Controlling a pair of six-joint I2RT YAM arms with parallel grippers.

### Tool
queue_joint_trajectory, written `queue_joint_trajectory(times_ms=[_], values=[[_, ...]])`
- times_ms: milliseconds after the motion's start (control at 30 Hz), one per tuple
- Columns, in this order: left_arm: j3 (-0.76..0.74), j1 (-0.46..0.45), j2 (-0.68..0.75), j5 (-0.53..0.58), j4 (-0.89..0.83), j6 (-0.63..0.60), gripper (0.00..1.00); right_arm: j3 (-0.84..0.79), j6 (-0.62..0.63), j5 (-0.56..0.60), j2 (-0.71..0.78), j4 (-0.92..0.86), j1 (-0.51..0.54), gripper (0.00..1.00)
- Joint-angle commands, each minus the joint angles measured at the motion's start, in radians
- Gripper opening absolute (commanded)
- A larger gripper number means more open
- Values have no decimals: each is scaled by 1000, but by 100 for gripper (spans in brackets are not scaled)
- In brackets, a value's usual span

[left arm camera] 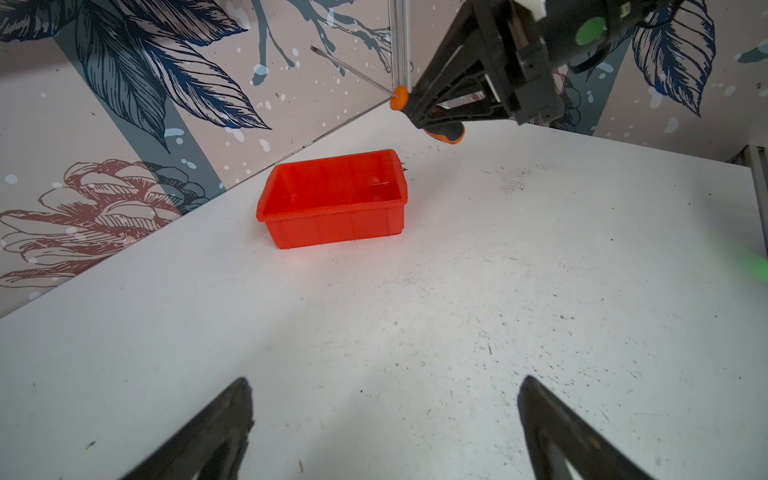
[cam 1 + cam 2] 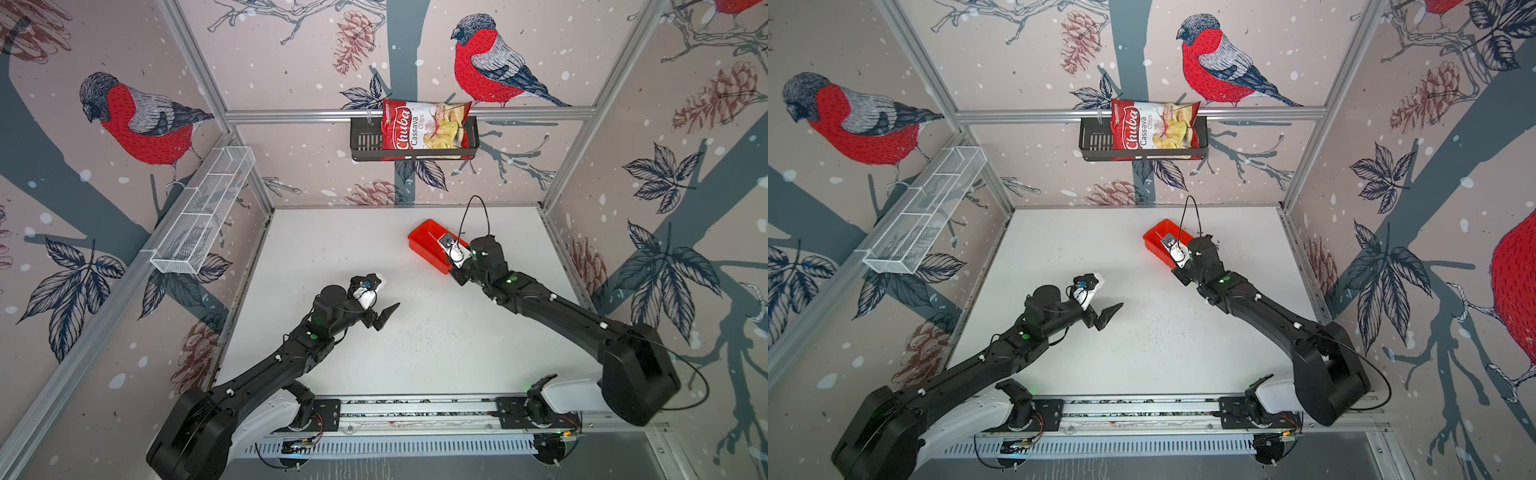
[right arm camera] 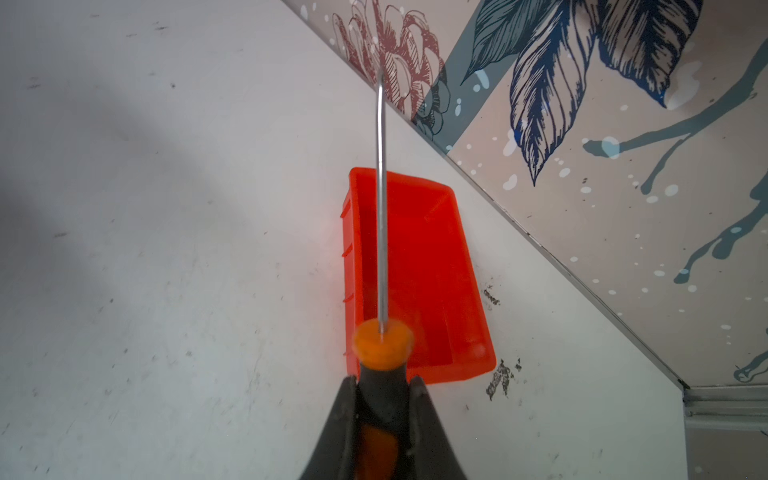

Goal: Put the screwdriver in the bin
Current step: 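Lower the screwdriver into the red bin and open the right gripper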

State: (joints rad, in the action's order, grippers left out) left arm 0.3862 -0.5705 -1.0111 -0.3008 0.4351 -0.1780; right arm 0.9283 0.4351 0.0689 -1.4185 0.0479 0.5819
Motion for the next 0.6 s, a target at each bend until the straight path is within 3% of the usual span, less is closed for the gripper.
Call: queue_joint_trajectory(times_ms=[0,333,567], values=[[8,-10,-22,24,98,17,98,61,-54,25,-72,53,-15,12],[2,-16,-13,50,79,3,98,242,-51,-16,-343,45,-57,12],[3,-17,8,66,44,-15,98,294,-29,-53,-434,4,-87,14]])
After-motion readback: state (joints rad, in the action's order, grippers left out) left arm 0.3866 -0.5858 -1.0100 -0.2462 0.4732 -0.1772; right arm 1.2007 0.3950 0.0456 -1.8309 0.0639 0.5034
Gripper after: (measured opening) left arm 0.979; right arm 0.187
